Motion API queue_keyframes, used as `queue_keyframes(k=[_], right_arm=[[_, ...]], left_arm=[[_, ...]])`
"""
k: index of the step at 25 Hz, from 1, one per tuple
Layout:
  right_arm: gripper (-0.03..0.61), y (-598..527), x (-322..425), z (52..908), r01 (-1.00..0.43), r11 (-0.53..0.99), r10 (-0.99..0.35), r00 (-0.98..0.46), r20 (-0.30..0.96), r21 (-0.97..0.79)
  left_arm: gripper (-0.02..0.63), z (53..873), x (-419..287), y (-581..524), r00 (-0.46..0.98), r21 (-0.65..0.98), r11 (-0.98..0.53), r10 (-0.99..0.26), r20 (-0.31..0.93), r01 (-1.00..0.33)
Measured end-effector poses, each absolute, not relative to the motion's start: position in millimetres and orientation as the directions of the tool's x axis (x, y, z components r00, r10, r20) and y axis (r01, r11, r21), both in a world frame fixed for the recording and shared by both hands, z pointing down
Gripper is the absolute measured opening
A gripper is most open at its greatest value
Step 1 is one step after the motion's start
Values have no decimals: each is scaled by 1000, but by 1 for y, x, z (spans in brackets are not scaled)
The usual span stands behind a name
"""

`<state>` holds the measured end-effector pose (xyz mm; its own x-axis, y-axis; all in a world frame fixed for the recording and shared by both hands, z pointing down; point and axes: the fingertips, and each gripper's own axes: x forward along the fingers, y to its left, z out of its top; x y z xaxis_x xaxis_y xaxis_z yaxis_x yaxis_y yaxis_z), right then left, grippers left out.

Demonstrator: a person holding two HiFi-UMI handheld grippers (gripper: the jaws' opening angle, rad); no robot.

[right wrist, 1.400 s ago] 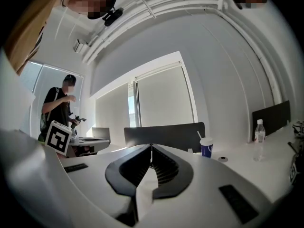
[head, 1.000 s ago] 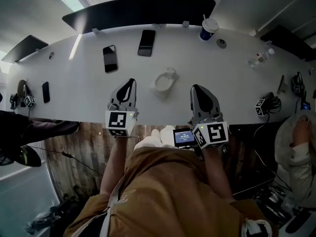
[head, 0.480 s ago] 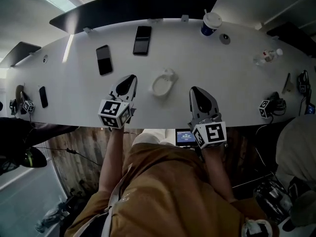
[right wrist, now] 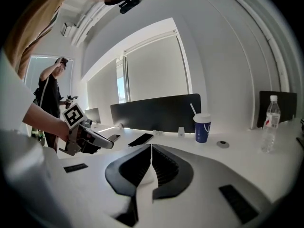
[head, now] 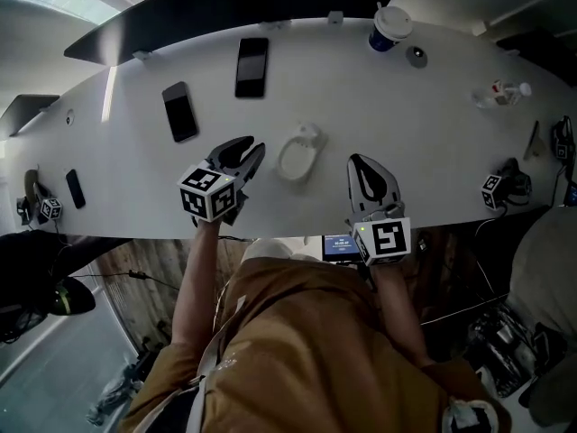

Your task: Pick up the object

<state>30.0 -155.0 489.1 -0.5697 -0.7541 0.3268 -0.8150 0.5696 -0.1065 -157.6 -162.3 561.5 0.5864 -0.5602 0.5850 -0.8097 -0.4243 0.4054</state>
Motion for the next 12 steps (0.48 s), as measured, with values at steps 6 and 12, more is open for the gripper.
queue_keyframes(k=[6, 12], right_arm=[[12, -150, 12, 503, -781, 620, -708, -600, 372, -78], [11, -140, -7, 529, -714, 700, -638, -625, 449, 1]], left_arm=[[187, 586, -135, -161, 699, 561, -418, -393, 597, -714], [206, 612, -126, -148, 767, 691, -348, -164, 621, -634]])
